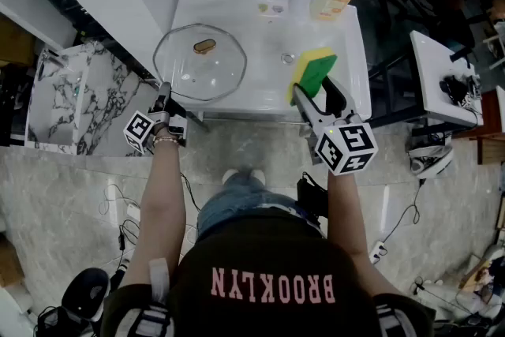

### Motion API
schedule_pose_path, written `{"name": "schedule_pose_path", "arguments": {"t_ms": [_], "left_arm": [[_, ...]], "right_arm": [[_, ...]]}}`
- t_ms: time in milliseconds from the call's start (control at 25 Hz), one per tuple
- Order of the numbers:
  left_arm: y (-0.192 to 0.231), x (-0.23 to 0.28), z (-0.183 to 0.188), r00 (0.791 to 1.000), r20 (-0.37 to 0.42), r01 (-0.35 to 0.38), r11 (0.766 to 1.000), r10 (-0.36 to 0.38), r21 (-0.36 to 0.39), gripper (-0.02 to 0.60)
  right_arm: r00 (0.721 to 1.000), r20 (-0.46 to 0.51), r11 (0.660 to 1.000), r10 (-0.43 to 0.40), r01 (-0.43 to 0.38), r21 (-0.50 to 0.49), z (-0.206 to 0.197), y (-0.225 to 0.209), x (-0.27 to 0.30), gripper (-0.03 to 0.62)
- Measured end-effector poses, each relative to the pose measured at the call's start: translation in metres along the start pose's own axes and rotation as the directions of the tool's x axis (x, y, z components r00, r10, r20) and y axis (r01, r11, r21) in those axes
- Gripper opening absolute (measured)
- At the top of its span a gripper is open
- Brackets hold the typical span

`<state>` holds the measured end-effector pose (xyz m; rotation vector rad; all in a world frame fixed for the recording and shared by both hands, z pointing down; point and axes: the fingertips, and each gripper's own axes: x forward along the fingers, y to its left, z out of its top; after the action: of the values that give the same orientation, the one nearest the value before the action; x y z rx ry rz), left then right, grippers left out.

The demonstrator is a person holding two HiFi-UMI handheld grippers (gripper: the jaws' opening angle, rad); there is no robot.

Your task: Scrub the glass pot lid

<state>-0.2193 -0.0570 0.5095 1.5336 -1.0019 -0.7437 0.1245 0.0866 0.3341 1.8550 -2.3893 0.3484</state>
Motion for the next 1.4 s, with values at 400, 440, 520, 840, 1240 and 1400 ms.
{"name": "schedule_pose_path", "arguments": {"t_ms": [400,440,520,840,1240,1400], "left_arm": [[0.001,0.002,-0.001,1.000,0.002,-0.015,1.000,0.015,0.012,0.054],[0.001,0.002,-0.002,1.000,-0.001,-0.015,1.000,0.015,0.011,0.054],[0.001,0.001,-0.003,1.000,-0.008,-0.026,1.000,0.026,0.010,0.054],[0.000,-0.002,-0.006,1.000,-0.027,0.012,0.999,-0.013,-0.035,0.054],[0.001,-0.002,-0.008,0.996,-0.079,-0.039,0.999,0.038,-0.020,0.054],[0.001,-0.001,-0.009,0.993,-0.111,-0.034,0.999,0.031,-0.032,0.054]], "right_arm": [[0.998,-0.038,0.998,0.058,-0.058,-0.015,-0.011,-0.002,0.007,0.267],[0.997,-0.045,0.998,0.063,-0.064,-0.024,-0.012,0.001,0.010,0.267],[0.996,-0.054,0.996,0.073,-0.075,-0.046,-0.012,0.007,0.015,0.267],[0.991,-0.081,0.990,0.107,-0.114,-0.086,-0.008,0.043,0.055,0.267],[0.931,-0.258,0.953,0.256,-0.288,-0.092,-0.032,0.114,0.127,0.267],[0.887,-0.344,0.919,0.307,-0.370,-0.134,-0.054,0.140,0.146,0.267]]}}
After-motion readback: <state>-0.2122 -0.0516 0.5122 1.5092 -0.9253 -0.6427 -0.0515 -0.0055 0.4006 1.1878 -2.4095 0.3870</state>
